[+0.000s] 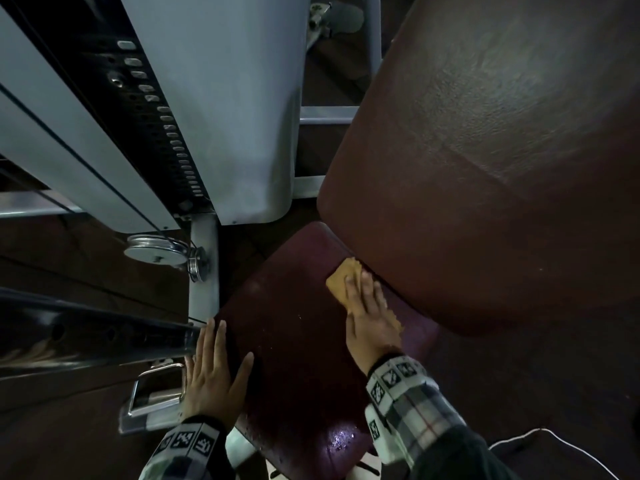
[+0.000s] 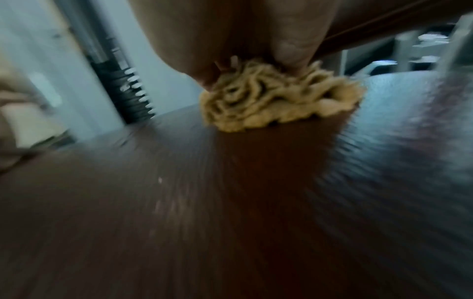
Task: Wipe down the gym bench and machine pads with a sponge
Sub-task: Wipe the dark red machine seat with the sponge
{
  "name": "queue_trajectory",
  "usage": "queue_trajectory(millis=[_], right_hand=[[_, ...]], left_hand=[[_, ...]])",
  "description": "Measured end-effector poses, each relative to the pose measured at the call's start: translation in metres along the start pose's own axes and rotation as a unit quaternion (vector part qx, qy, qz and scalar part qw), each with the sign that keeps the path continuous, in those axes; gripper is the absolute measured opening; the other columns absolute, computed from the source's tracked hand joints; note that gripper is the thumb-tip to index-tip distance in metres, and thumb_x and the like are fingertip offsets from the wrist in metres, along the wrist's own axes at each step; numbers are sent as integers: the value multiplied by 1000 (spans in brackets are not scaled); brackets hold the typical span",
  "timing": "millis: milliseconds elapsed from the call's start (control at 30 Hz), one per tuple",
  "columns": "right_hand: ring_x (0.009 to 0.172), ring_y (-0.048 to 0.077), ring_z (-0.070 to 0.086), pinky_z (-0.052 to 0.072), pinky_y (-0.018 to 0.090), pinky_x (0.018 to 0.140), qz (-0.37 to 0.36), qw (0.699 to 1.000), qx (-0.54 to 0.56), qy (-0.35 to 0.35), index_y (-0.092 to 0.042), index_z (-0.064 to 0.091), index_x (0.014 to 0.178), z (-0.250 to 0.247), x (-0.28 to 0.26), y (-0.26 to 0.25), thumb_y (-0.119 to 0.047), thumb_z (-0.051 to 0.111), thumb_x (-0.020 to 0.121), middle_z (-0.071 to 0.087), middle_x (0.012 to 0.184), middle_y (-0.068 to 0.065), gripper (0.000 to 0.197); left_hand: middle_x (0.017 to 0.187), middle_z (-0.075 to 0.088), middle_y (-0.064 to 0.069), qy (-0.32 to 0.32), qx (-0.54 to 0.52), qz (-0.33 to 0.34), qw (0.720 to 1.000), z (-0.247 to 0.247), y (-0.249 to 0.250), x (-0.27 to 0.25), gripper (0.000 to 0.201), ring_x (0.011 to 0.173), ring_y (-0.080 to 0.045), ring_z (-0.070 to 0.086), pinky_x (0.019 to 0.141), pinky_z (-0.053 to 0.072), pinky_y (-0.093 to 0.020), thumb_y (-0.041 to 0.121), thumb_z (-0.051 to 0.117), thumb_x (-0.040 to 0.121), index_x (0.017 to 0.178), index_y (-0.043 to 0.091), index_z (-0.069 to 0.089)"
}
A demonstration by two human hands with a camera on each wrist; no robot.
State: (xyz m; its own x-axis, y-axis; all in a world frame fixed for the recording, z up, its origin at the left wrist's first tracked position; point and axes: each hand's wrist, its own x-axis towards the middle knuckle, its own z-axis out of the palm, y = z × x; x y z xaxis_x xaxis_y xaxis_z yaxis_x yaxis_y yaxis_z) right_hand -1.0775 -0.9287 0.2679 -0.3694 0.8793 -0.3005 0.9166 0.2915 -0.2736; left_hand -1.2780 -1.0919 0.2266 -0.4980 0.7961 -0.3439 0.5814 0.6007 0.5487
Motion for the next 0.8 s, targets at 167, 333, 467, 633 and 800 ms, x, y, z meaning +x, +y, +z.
queue_trajectory(millis=[167,333,467,633,800], right_hand=[[143,10,-10,27,37,111,-15,1000,4,-21,-36,-9,146,8,-27,18,-32,16,96,-17,154,-14,55],[145,20,-2,30,42,110,62,998,-14,-18,-27,-7,149,-7,1,-1,-17,30,97,-9,157,-6,64],[141,24,16,22,39,111,90,995,12,-35,-30,1,149,-20,45,-26,-20,31,97,9,156,-5,61],[145,23,-1,16,39,114,4,996,-12,-85,-33,-2,149,-19,76,-58,-12,33,95,-10,157,-6,67],[145,16,-3,21,37,114,-94,994,-22,-58,-29,4,149,-8,36,-38,-13,36,96,-10,157,-9,65]], left_hand=[[159,-8,16,4,-14,2,1000,-2,-10,-4,86,146,-3,-12,121,6,-39,73,14,79,150,28,-4],[156,-15,16,0,-1,4,1000,-4,-5,-5,88,144,-4,-15,116,5,-28,74,7,77,148,25,-9],[156,-16,13,-6,2,4,1000,-5,-2,-6,86,144,-6,-17,112,0,-23,73,6,77,146,25,-11],[154,-19,14,-7,-10,-3,1000,-5,0,-6,87,143,-6,-20,111,-7,-20,72,4,74,145,25,-14],[156,-12,14,6,-26,0,1000,-1,-2,-7,87,143,-5,-17,113,-4,-22,71,11,77,149,24,-5]])
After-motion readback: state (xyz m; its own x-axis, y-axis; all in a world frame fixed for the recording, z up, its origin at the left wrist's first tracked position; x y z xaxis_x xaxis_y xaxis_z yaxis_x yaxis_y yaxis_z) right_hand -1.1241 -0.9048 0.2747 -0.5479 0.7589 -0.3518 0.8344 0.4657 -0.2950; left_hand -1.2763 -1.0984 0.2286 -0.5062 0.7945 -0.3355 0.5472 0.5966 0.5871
